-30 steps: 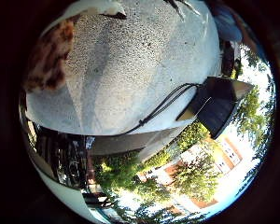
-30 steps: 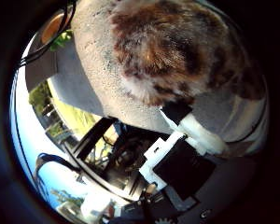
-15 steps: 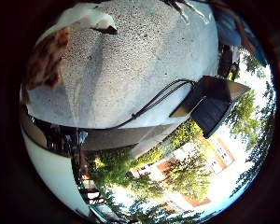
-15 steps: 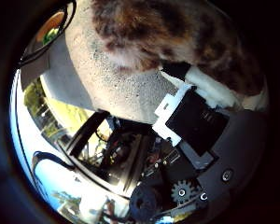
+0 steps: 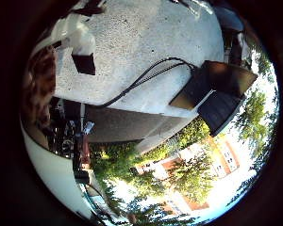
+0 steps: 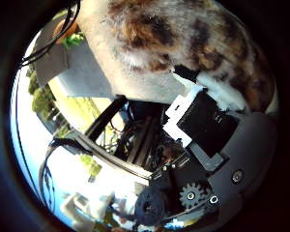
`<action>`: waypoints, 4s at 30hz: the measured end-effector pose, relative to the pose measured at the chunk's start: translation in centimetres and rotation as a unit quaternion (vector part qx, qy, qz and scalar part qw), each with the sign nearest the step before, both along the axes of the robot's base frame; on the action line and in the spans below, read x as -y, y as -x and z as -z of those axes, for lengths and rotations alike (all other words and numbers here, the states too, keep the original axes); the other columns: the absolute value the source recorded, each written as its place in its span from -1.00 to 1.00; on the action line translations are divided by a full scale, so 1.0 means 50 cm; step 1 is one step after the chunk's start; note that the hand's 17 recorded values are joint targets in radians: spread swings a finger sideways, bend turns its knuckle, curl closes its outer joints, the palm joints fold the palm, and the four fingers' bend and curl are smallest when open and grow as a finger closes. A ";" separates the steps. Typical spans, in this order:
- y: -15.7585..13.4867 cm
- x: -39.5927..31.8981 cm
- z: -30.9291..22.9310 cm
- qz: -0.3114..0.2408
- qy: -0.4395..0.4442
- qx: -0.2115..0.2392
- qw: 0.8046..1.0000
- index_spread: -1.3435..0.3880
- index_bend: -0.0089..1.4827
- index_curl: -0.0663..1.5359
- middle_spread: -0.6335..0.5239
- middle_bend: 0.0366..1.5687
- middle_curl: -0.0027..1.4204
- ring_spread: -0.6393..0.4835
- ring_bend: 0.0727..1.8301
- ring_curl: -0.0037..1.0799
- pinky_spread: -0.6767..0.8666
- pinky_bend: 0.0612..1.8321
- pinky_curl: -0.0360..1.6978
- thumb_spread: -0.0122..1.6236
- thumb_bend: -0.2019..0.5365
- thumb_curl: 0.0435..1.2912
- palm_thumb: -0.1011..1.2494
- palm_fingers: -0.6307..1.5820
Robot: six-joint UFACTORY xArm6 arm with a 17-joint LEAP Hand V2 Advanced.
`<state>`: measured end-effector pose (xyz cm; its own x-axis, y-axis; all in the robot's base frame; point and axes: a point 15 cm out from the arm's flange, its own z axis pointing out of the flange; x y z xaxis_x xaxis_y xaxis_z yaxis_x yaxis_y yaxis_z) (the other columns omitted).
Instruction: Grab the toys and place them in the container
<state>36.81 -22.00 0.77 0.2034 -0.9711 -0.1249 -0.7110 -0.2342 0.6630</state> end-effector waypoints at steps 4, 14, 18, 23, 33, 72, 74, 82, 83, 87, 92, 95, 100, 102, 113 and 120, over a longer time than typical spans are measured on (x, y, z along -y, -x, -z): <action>-0.024 -0.026 -0.145 0.002 -0.034 0.011 0.999 -0.57 -0.18 -0.94 -0.41 0.31 0.57 -0.03 0.49 0.56 0.16 0.54 -0.13 0.38 -0.44 -0.15 0.68 0.36; -0.083 -0.230 -0.430 -0.068 -0.091 0.099 0.989 -0.70 0.03 -0.94 -0.42 0.36 0.66 -0.06 0.55 0.60 0.12 0.57 -0.02 0.42 -0.48 0.00 0.65 0.30; -0.104 -0.348 -0.491 -0.105 -0.123 0.137 0.977 -0.74 0.09 -0.94 -0.40 0.42 0.68 -0.07 0.56 0.60 0.12 0.56 0.02 0.43 -0.48 0.05 0.64 0.29; -0.121 -0.509 -0.512 -0.140 -0.177 0.157 0.961 -0.76 0.13 -0.94 -0.39 0.46 0.68 -0.07 0.58 0.61 0.11 0.54 0.06 0.44 -0.48 0.09 0.63 0.28; -0.227 -0.830 -0.447 -0.162 -0.225 0.251 0.927 -0.80 0.22 -0.94 -0.34 0.52 0.66 -0.07 0.60 0.61 0.11 0.52 0.15 0.45 -0.52 0.14 0.57 0.25; -0.385 -0.836 -0.216 -0.146 -0.089 0.284 0.943 0.07 -0.35 -0.78 0.16 -0.82 -0.34 0.63 -0.43 -0.32 0.51 -0.15 -0.19 0.36 -0.52 -0.22 0.35 -0.52; -0.393 -0.782 -0.262 -0.136 -0.086 0.286 0.945 0.06 -0.39 -0.76 0.17 -0.84 -0.37 0.64 -0.47 -0.35 0.52 -0.21 -0.22 0.36 -0.53 -0.22 0.35 -0.52; -0.434 -0.500 -0.320 -0.077 -0.047 0.299 0.950 0.17 -0.74 -0.73 0.16 -0.78 -0.43 0.61 -0.52 -0.40 0.53 -0.39 -0.37 0.37 -0.54 -0.26 0.30 -0.40; -0.436 -0.467 -0.319 -0.070 -0.039 0.300 0.951 0.20 -0.76 -0.73 0.16 -0.78 -0.44 0.61 -0.52 -0.40 0.53 -0.40 -0.38 0.37 -0.55 -0.27 0.28 -0.39; -0.440 -0.350 -0.296 -0.020 -0.023 0.302 0.953 0.31 -0.80 -0.72 0.16 -0.75 -0.44 0.62 -0.46 -0.38 0.53 -0.43 -0.42 0.40 -0.55 -0.29 0.21 -0.30; -0.465 -0.226 -0.192 0.052 0.001 0.320 0.946 0.49 -0.80 -0.72 0.15 -0.68 -0.42 0.64 -0.35 -0.34 0.55 -0.42 -0.44 0.42 -0.54 -0.31 0.17 -0.19; -0.469 -0.188 -0.116 0.089 0.016 0.321 0.943 0.55 -0.78 -0.70 0.16 -0.69 -0.42 0.65 -0.35 -0.33 0.55 -0.41 -0.45 0.42 -0.54 -0.32 0.13 -0.18; -0.477 -0.139 -0.019 0.149 0.048 0.333 0.930 0.60 -0.79 -0.69 0.19 -0.69 -0.42 0.66 -0.33 -0.34 0.54 -0.41 -0.47 0.42 -0.54 -0.34 0.10 -0.19; -0.472 -0.133 0.001 0.160 0.053 0.329 0.929 0.61 -0.78 -0.69 0.20 -0.69 -0.43 0.66 -0.32 -0.34 0.53 -0.41 -0.48 0.42 -0.54 -0.34 0.09 -0.18; -0.464 -0.172 0.117 0.202 0.071 0.319 0.923 0.64 -0.76 -0.64 0.28 -0.71 -0.43 0.69 -0.33 -0.37 0.51 -0.42 -0.53 0.41 -0.53 -0.38 0.01 -0.12; -0.443 -0.186 0.170 0.224 0.083 0.302 0.923 0.64 -0.76 -0.62 0.32 -0.68 -0.43 0.70 -0.35 -0.39 0.51 -0.45 -0.58 0.41 -0.53 -0.40 0.01 -0.09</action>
